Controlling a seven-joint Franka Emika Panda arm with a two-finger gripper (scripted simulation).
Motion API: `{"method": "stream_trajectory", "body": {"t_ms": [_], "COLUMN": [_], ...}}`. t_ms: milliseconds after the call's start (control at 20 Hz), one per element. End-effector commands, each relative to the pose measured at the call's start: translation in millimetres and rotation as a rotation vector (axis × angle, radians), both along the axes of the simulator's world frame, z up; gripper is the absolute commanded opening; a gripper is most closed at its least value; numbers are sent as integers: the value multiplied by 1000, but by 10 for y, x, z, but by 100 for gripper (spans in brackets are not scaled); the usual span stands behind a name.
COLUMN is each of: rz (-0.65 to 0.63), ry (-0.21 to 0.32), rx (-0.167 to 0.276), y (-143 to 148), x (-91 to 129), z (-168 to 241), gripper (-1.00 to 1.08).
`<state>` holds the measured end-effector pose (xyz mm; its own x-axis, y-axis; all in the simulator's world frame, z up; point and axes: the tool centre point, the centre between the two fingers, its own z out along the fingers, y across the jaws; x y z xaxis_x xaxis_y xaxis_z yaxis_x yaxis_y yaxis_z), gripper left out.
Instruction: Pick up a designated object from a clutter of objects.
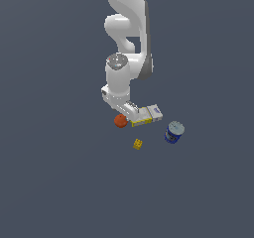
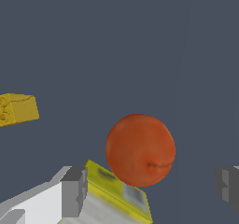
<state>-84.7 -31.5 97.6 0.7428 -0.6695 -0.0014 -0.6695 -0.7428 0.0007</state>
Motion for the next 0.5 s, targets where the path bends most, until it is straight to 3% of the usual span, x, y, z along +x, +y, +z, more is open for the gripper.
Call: {"method": "stream_trajectory", "body": {"t_ms": [0, 450], "rz": [0, -3], "ry": [0, -1], "rx": [0, -1], "y": [0, -3], "x": [1, -11], "z": [-1, -261], "gripper": [100, 100]}}
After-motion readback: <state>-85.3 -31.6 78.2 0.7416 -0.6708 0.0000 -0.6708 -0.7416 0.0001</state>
